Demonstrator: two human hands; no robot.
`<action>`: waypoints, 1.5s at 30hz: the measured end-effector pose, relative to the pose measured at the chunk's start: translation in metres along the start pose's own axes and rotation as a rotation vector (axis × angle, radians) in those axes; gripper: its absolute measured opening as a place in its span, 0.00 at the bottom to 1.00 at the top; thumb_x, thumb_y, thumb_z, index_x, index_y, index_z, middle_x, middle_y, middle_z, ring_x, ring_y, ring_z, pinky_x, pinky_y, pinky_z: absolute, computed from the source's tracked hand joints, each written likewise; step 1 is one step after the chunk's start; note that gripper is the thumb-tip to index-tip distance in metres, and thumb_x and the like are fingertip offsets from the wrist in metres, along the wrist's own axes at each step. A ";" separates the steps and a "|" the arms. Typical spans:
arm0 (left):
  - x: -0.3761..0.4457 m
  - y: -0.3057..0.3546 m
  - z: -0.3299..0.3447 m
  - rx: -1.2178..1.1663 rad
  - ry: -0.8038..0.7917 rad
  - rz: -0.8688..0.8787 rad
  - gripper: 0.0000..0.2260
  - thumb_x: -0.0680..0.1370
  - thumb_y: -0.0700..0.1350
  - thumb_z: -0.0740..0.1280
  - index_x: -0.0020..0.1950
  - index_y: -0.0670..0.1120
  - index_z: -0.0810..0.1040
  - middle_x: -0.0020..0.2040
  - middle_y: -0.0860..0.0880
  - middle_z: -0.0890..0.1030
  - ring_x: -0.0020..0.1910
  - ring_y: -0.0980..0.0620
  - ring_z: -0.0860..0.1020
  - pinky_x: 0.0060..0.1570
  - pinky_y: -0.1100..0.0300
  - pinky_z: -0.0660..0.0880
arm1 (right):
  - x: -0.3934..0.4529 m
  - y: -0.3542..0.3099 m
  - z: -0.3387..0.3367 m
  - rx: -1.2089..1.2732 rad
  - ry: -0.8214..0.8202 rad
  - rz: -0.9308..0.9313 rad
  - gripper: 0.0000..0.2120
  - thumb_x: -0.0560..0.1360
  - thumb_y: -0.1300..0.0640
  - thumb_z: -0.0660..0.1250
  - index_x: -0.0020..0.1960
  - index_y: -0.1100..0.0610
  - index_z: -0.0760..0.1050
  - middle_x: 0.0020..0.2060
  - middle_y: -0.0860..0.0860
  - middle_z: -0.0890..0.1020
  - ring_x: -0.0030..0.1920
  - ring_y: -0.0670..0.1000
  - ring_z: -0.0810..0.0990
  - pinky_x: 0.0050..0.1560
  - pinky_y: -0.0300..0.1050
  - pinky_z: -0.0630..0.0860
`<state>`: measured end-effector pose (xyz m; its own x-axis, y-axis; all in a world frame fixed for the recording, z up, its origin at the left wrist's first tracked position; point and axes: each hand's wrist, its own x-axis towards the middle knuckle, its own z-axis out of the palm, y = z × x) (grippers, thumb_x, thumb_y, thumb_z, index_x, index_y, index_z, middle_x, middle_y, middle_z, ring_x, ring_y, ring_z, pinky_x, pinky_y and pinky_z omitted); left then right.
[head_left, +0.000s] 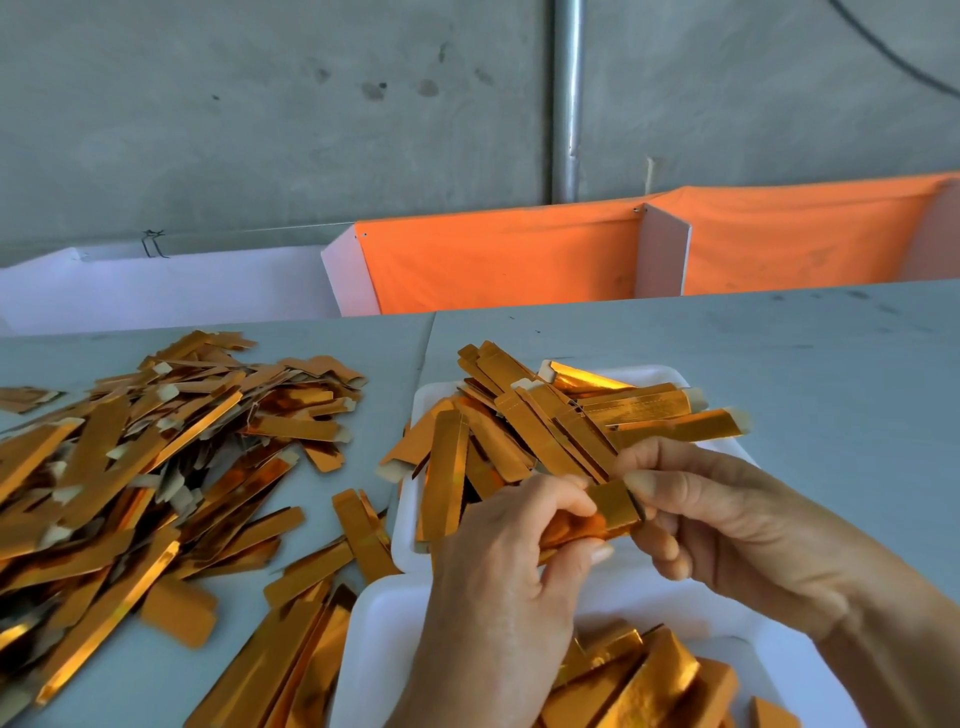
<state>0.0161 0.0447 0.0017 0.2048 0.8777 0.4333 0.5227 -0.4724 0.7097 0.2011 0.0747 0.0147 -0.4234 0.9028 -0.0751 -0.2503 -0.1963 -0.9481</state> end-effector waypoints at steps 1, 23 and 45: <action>0.000 0.000 0.000 0.001 -0.001 0.007 0.15 0.73 0.49 0.71 0.52 0.63 0.70 0.55 0.73 0.72 0.55 0.63 0.75 0.50 0.74 0.71 | 0.000 0.000 0.000 -0.001 0.002 -0.002 0.20 0.54 0.50 0.83 0.38 0.58 0.79 0.27 0.53 0.74 0.25 0.48 0.73 0.25 0.37 0.72; -0.001 0.000 0.000 0.048 -0.031 0.033 0.13 0.73 0.50 0.71 0.43 0.66 0.69 0.50 0.71 0.75 0.55 0.65 0.73 0.53 0.71 0.73 | -0.001 -0.003 0.000 -0.128 0.056 0.025 0.05 0.64 0.63 0.69 0.38 0.56 0.80 0.26 0.55 0.73 0.25 0.50 0.71 0.25 0.37 0.71; 0.000 -0.008 0.002 0.186 0.050 0.215 0.16 0.70 0.41 0.74 0.56 0.54 0.81 0.53 0.60 0.80 0.53 0.60 0.77 0.50 0.62 0.77 | -0.002 -0.001 0.001 -0.312 0.084 -0.045 0.09 0.65 0.62 0.68 0.46 0.59 0.77 0.29 0.56 0.76 0.27 0.51 0.73 0.29 0.39 0.72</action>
<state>0.0134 0.0483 -0.0045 0.2888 0.7520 0.5925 0.6152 -0.6200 0.4870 0.2019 0.0727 0.0164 -0.3413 0.9389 -0.0438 0.0176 -0.0403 -0.9990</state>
